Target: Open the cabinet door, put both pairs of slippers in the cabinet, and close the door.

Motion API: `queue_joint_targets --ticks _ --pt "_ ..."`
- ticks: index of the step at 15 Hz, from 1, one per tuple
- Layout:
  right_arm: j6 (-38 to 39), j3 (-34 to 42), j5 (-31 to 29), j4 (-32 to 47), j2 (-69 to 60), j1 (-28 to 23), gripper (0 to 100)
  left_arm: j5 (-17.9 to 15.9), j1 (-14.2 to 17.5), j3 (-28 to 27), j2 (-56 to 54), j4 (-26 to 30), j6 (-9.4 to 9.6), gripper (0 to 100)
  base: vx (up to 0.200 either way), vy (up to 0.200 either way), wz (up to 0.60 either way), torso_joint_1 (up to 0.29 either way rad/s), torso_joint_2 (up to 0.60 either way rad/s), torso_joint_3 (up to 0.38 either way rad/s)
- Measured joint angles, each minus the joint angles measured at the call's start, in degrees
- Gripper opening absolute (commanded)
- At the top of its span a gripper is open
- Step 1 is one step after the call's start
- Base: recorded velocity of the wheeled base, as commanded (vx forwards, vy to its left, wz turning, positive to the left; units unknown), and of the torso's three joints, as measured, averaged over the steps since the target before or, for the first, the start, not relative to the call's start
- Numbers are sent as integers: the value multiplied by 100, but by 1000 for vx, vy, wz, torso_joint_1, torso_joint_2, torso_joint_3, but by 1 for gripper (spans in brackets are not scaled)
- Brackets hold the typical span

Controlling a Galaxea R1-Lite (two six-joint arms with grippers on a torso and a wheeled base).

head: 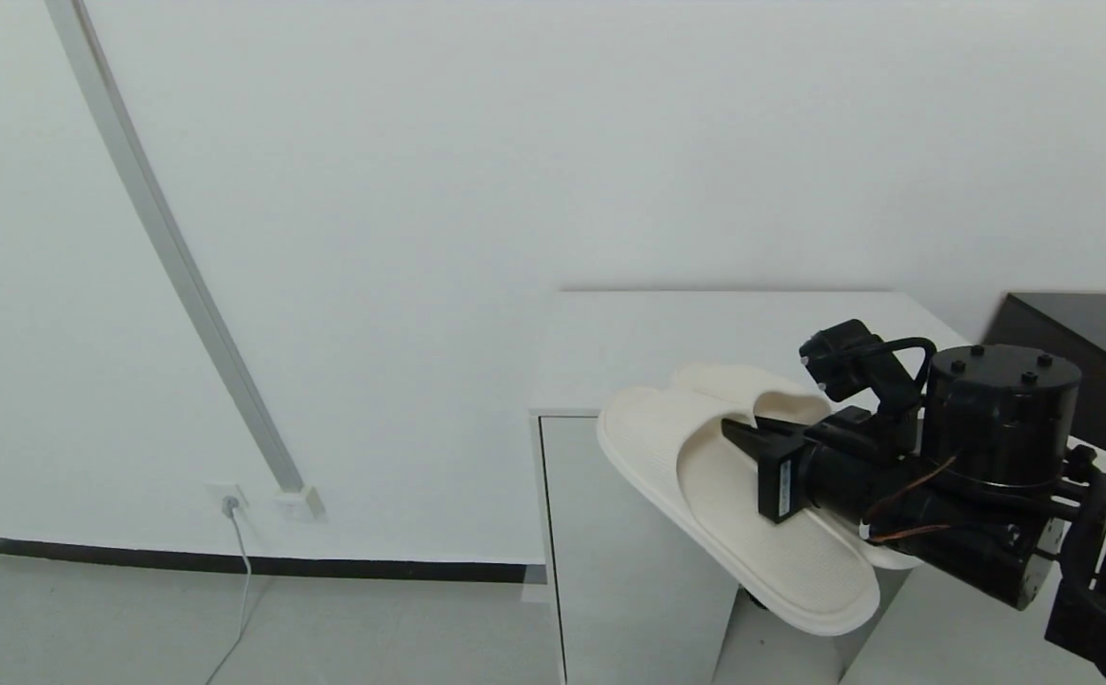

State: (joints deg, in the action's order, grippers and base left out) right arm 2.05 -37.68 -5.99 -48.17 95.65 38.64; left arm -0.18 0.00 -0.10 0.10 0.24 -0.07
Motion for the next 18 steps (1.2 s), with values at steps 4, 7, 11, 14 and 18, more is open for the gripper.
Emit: queue_joint_targets --ticks 4,7,11,14,18 --pt "-9 0 -4 -13 7 18 0 0 0 0 0 2 0 0 -200 0 0 -1 1 1" --pt "-27 20 -9 -20 9 51 0 2 0 0 0 2 -6 0 0 0 0 0 0 0" --pt "-11 34 18 -26 24 68 0 0 0 0 0 2 -9 0 0 0 0 0 0 0" --pt "0 87 7 -35 63 60 0 2 -2 0 0 0 -9 0 0 0 0 0 0 0" --pt "-27 180 27 -127 82 55 0 0 0 0 0 2 -9 0 0 0 0 0 0 0"
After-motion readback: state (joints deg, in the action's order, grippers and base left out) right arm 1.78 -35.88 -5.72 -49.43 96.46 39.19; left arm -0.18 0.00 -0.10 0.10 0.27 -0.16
